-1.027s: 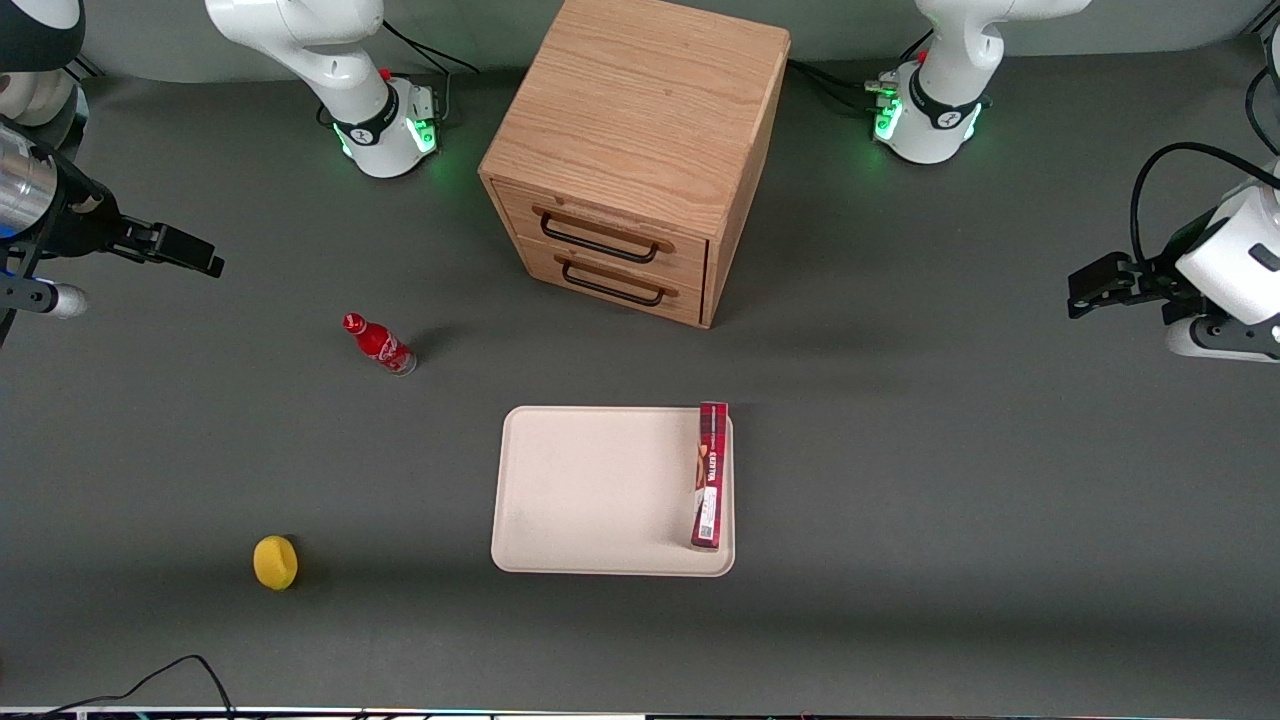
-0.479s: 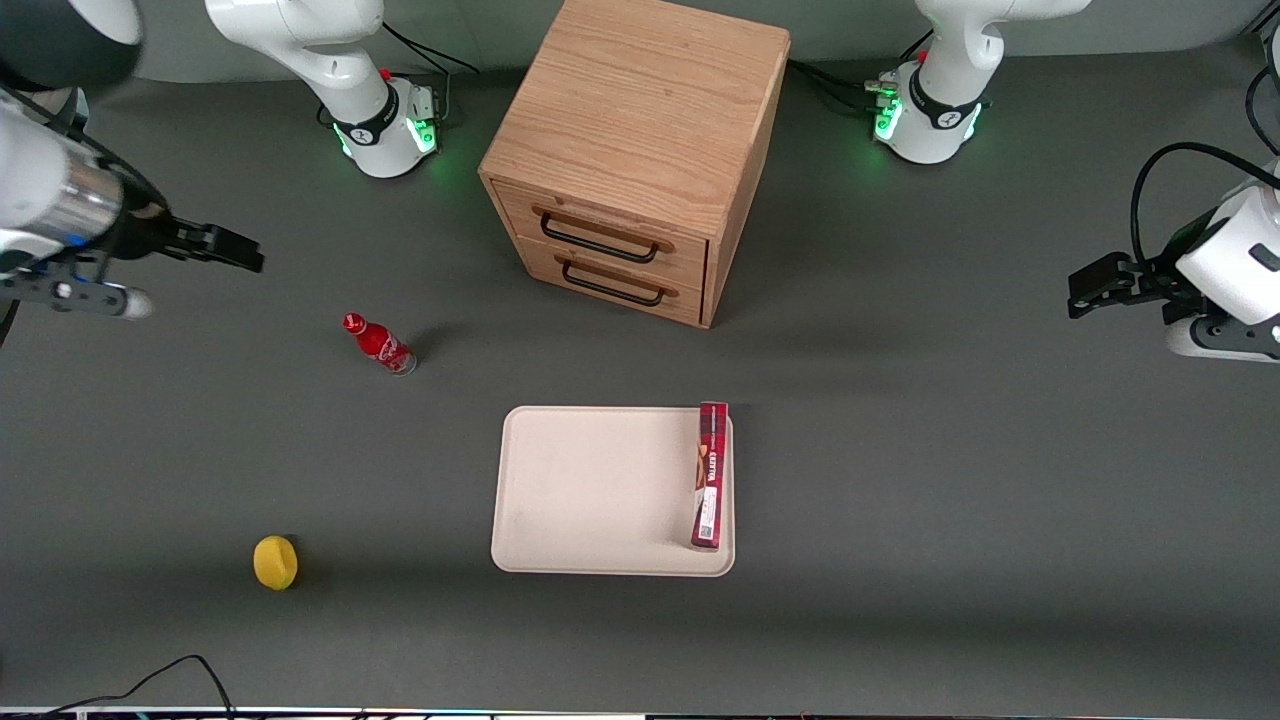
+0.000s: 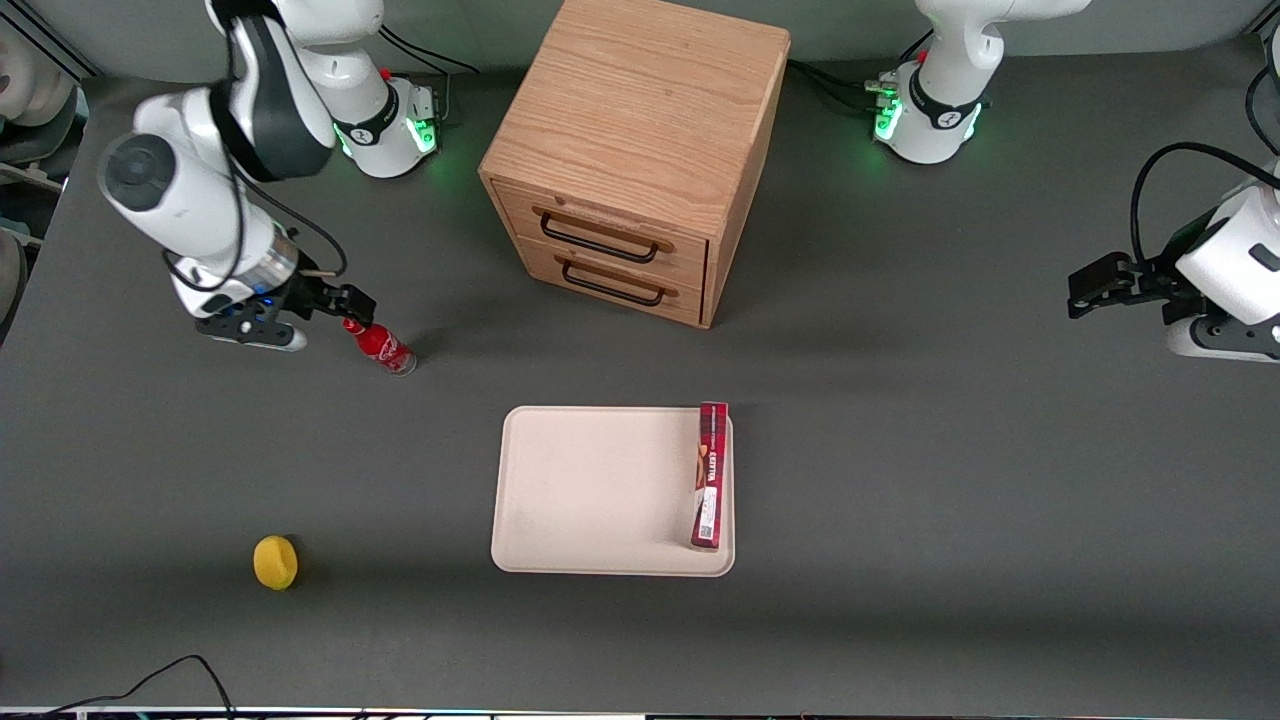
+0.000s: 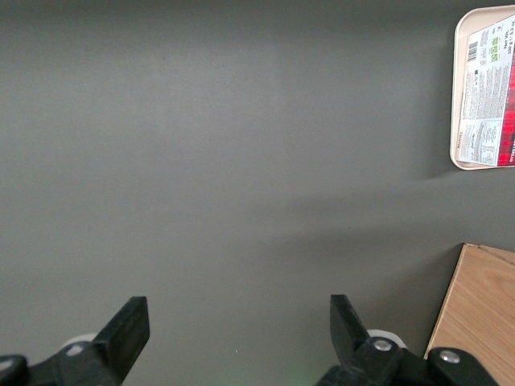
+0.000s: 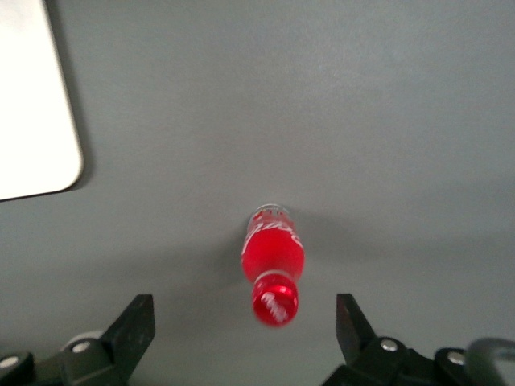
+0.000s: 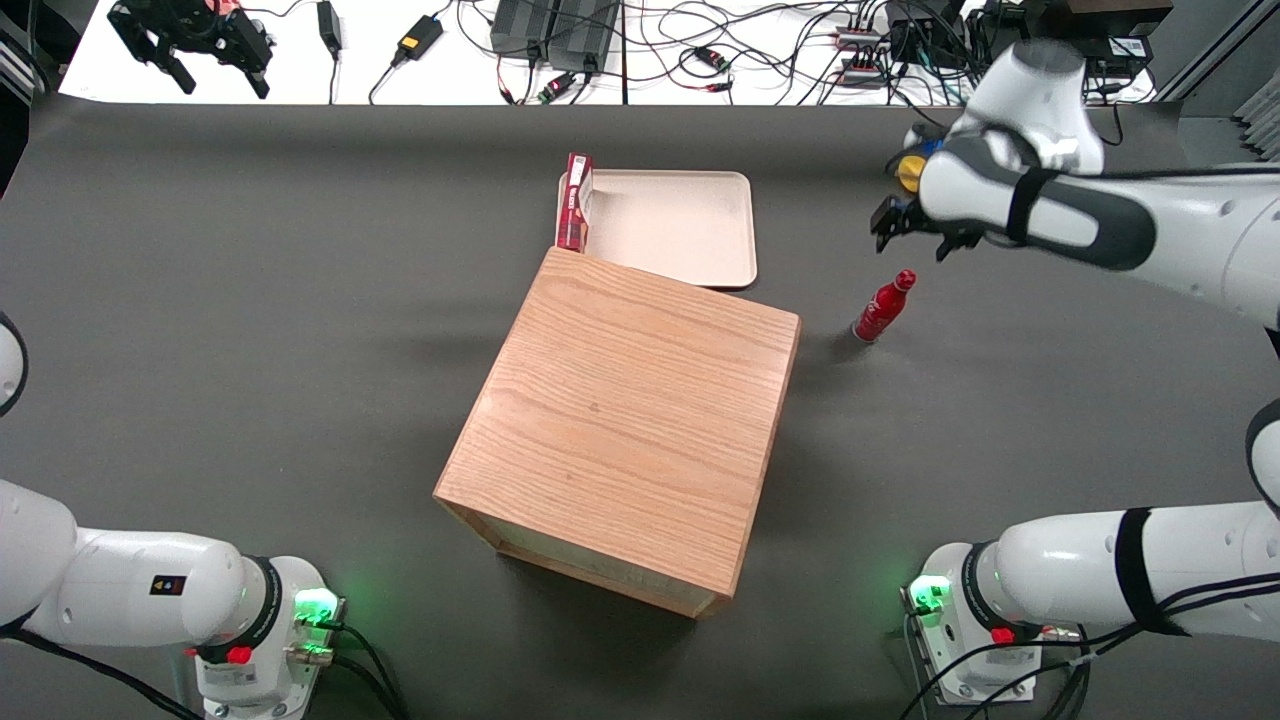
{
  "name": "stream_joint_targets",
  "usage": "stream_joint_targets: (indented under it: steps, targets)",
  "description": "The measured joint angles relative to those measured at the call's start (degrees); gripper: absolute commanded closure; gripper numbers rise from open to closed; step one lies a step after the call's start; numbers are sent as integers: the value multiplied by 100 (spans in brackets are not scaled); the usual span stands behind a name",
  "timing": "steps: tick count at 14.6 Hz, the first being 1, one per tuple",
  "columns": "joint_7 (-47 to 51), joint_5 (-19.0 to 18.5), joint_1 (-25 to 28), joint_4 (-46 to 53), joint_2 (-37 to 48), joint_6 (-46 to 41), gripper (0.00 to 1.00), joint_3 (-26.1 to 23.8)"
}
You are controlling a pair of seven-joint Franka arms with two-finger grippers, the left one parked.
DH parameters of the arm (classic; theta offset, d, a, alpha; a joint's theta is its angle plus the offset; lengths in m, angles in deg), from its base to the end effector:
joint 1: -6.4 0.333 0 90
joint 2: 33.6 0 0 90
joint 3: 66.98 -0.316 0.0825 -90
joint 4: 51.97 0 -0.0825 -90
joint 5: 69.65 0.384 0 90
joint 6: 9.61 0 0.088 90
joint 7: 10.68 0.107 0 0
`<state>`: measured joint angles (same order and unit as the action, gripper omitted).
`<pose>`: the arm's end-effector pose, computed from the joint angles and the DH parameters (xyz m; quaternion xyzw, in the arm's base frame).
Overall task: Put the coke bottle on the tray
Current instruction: 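Close the right gripper around the bottle's cap end, then lift the bottle and carry it with the right gripper onto the tray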
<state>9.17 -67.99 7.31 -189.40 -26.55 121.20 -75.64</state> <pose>0.4711 0.0802 0.3638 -0.9950 0.0995 -0.0026 0.0025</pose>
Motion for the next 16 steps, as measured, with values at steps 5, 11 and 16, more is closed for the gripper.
stream_joint_targets:
  steps: [5,11,16]
  targets:
    - [0,-14,-1,-661,-151,1054,100,5]
    - [-1,-107,1,-656,-143,1066,100,2]
    - [-46,-195,-3,171,57,-384,100,30]
